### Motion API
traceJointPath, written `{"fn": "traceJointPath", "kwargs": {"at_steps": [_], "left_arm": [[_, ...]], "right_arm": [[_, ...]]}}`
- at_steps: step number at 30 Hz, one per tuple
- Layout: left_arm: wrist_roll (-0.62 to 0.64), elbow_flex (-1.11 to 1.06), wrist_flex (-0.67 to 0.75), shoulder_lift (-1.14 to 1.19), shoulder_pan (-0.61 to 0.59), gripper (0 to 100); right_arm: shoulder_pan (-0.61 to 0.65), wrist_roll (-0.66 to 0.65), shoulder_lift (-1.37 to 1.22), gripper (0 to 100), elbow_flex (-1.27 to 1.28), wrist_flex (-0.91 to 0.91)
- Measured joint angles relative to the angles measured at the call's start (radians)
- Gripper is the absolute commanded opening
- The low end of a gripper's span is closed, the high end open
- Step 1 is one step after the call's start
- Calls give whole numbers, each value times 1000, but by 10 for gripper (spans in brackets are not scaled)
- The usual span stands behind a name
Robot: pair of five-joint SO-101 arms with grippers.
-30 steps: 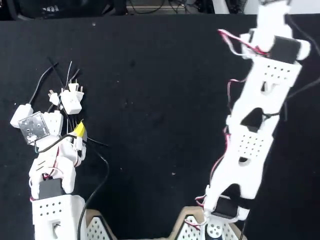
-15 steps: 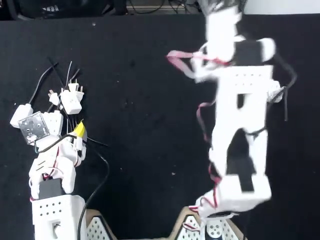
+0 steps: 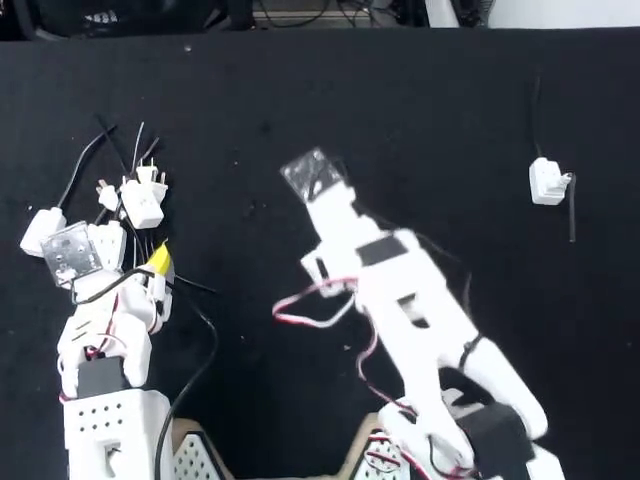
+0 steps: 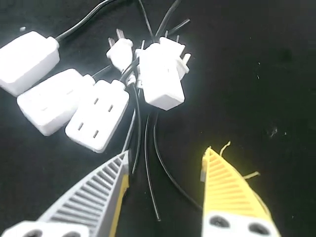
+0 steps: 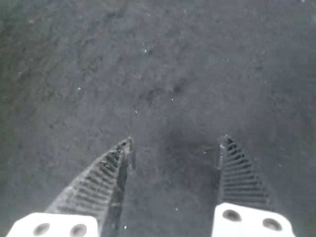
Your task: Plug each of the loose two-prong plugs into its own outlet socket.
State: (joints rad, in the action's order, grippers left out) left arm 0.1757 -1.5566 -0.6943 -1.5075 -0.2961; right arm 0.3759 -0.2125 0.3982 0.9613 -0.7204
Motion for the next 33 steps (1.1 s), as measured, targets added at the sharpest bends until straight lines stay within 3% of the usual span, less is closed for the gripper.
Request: {"fn": "traceJointPath", "kwargs": {"at_steps": [6, 11, 21, 33], "left_arm": [[-80, 189, -141, 0, 0, 239], [-218, 356, -219, 63, 0, 239], [-394, 664, -232, 664, -9, 239], [-368, 1106, -232, 1287, -38, 238]], "right_arm": [[6, 0, 20, 254, 98, 124], [5, 0, 20, 254, 121, 161], [5, 0, 20, 254, 121, 169], [5, 0, 20, 254, 121, 169]]}}
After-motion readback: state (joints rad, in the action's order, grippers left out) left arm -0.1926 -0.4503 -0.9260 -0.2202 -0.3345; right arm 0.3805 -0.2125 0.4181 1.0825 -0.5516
